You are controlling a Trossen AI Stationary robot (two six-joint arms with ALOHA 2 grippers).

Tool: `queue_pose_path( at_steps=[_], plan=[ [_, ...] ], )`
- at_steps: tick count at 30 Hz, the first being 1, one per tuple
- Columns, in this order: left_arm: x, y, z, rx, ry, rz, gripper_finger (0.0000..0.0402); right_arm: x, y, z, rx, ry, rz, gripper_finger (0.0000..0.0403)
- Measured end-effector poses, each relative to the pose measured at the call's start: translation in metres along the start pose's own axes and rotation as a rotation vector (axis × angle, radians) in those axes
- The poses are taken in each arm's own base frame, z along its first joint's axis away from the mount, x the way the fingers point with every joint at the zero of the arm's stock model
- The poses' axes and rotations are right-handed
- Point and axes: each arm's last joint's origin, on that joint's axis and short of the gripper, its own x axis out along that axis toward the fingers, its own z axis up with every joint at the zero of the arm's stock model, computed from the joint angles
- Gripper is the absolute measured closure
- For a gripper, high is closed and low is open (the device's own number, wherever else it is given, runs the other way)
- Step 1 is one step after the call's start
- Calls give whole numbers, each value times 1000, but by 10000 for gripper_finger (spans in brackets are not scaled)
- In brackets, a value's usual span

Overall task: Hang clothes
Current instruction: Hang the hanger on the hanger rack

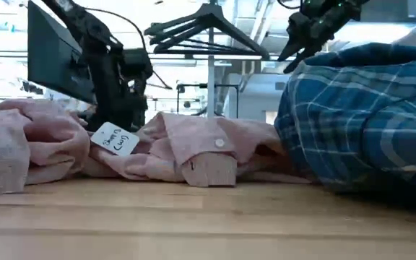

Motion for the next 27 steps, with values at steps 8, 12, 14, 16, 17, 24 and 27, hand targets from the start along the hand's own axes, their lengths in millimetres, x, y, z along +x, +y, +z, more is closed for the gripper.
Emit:
queue_pose_path(
  at_steps=[8,12,14,16,17,24,27],
  plan=[
    [33,-3,2,21,60,20,279,0,0,1,-4,-9,-1,180],
    [41,-3,-2,69,114,35,285,0,0,1,-5,-9,-1,180],
    [43,-3,-3,93,128,55,311,0,0,1,-9,-10,-2,180],
    [41,-3,-3,111,127,56,350,0,0,1,-11,-13,-2,180],
    [39,-2,-4,110,120,58,354,0,0,1,-10,-12,-2,180],
    [-9,9,-4,92,61,227,353,-1,0,1,-1,-13,-2,180],
    [-39,12,-1,106,-21,267,353,0,0,2,13,-24,0,180]
  ],
)
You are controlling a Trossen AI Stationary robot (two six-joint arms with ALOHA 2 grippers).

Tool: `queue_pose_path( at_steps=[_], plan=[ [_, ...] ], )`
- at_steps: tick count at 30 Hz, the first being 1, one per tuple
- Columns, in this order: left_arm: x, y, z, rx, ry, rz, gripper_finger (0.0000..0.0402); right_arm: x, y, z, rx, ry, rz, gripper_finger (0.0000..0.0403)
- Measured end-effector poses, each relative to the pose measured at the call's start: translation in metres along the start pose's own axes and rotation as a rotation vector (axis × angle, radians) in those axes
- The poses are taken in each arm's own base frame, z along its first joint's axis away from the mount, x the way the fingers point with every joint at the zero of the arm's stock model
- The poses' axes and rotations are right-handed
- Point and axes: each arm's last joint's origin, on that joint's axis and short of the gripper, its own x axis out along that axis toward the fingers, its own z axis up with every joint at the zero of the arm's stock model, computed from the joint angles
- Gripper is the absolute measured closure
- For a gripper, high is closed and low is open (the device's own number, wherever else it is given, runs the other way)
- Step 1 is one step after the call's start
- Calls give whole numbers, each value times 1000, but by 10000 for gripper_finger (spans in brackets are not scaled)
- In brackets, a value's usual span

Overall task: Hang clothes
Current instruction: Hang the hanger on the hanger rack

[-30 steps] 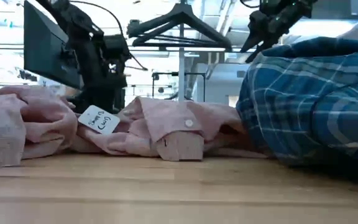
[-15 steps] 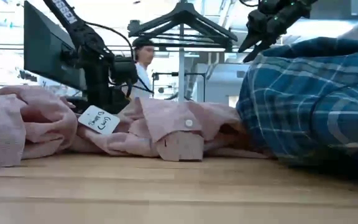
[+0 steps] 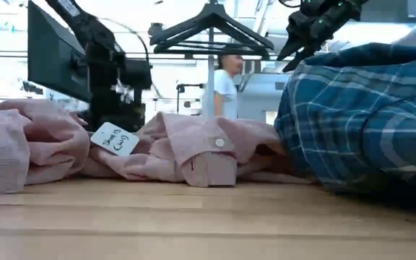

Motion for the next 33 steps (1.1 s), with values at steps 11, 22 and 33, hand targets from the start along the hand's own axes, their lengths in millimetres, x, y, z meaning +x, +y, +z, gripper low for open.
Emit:
queue_pose_path(
  at_steps=[11,22,33],
  plan=[
    [-121,46,5,-7,-401,233,354,1,9,10,175,-76,147,180],
    [-192,55,15,51,-664,293,354,6,51,36,215,-267,369,180],
    [-205,46,24,73,-735,272,354,10,77,38,177,-342,365,180]
  ],
)
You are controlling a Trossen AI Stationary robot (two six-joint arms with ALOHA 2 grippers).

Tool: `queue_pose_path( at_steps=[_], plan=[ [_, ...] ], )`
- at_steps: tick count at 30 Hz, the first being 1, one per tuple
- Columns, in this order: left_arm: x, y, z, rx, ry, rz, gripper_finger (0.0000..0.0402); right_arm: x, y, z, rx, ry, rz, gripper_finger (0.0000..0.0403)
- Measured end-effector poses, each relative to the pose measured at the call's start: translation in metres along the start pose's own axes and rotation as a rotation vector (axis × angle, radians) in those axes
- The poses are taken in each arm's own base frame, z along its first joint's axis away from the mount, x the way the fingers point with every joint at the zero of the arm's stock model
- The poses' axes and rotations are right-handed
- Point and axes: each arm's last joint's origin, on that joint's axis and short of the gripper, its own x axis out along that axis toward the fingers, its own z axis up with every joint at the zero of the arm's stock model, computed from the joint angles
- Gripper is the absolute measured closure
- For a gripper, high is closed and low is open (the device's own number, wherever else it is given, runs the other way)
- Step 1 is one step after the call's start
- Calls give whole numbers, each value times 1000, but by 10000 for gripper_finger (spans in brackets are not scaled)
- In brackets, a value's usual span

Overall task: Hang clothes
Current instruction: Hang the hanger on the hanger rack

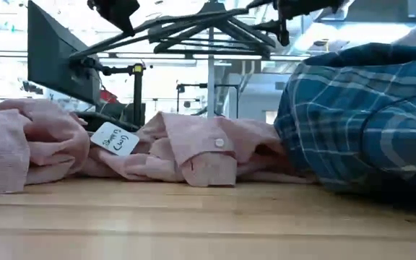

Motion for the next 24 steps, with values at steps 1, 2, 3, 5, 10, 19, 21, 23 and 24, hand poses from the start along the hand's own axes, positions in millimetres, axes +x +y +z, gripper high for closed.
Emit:
queue_pose_path(
  at_steps=[1,2,3,5,10,19,21,23,24],
  plan=[
    [0,-1,1,-4,-11,-11,354,1,2,-1,-3,-5,-5,180],
    [-1,-1,2,-5,-16,-17,354,2,3,-2,-2,-4,-8,180],
    [-1,-2,2,-7,-24,-24,354,4,4,-3,1,0,-4,180],
    [0,-5,4,-6,-33,-30,354,8,7,-6,3,7,10,180],
    [0,-5,4,-4,-28,-23,354,12,13,-8,3,10,36,180],
    [-3,-9,7,-19,-55,-41,354,14,19,-5,-11,-45,67,183],
    [-3,-9,7,-21,-55,-41,354,16,22,-7,-11,-35,76,188],
    [-3,-10,7,-21,-55,-41,354,17,24,-8,-19,-33,84,196],
    [-3,-10,7,-20,-54,-41,354,17,25,-9,-21,-31,87,200]
  ],
)
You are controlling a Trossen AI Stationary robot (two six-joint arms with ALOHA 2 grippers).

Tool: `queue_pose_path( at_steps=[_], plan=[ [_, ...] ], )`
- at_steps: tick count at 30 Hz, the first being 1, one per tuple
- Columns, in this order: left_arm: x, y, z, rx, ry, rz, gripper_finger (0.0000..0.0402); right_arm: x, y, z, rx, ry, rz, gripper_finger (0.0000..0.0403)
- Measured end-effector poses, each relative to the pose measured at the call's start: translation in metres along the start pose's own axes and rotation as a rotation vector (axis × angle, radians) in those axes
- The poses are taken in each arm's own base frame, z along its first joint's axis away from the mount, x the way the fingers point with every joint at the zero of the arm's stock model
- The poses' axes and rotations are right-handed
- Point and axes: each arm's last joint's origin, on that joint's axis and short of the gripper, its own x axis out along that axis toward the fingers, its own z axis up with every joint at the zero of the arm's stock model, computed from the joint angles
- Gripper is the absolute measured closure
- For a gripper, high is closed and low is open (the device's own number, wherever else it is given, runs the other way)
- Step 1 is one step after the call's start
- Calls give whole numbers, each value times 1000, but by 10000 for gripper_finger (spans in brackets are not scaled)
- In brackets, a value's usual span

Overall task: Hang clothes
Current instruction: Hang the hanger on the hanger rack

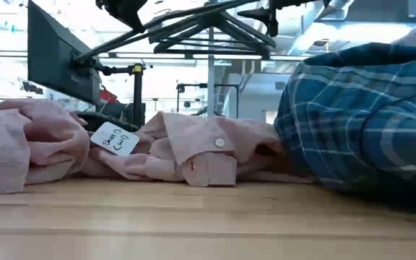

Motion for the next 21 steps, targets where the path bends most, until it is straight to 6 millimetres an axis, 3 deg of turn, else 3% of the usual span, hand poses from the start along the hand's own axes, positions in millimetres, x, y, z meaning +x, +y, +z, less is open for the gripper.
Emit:
queue_pose_path(
  at_steps=[5,12,14,21],
  plan=[
    [0,0,0,12,0,0,354,0,1,-1,-1,4,3,246],
    [0,0,0,13,-2,7,354,0,-1,0,-8,1,-13,373],
    [0,0,1,10,-3,6,349,-1,-3,0,-19,0,-17,373],
    [0,0,0,-46,0,-7,276,-2,-5,3,-64,-10,-24,373]
  ],
)
